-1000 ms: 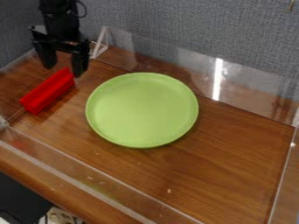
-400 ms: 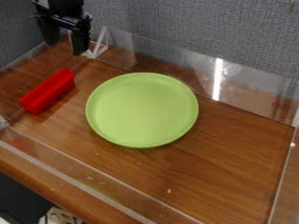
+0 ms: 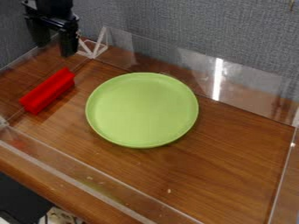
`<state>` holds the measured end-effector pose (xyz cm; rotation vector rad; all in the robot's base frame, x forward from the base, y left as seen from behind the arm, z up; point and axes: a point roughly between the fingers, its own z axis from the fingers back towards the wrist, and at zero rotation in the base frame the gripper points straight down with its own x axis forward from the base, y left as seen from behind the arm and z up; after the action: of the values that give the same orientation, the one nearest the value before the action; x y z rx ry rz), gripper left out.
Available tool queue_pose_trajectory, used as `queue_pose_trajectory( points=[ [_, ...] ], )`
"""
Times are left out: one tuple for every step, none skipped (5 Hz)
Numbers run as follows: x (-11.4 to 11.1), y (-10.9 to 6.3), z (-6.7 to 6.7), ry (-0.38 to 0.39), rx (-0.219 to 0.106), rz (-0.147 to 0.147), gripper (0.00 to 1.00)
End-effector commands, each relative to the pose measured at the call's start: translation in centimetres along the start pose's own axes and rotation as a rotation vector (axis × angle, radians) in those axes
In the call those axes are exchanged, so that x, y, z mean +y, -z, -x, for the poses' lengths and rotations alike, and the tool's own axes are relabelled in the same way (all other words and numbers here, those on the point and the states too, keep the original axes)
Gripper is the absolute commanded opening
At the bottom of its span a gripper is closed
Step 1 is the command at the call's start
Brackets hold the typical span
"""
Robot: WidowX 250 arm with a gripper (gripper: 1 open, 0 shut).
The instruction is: Put the red object on the left side
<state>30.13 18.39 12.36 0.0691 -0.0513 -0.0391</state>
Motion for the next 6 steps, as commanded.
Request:
queue_pose_trajectory(
  points=[
    [0.2, -3.1, -0.4, 0.049, -0.071, -0.045, 1.0],
    [-1.1, -2.5, -0.6, 0.026, -0.058, -0.042, 1.0],
    [-1.7, -1.8, -1.0, -0.006, -0.05, -0.041, 1.0],
    [-1.1, -0.9, -1.5, -0.048, -0.054, -0.04, 1.0],
    [1.1, -0.8, -0.9, -0.153, -0.035, -0.047, 1.0],
    [1.3, -1.4, 0.0, -0.249, -0.021, -0.054, 1.0]
  ],
)
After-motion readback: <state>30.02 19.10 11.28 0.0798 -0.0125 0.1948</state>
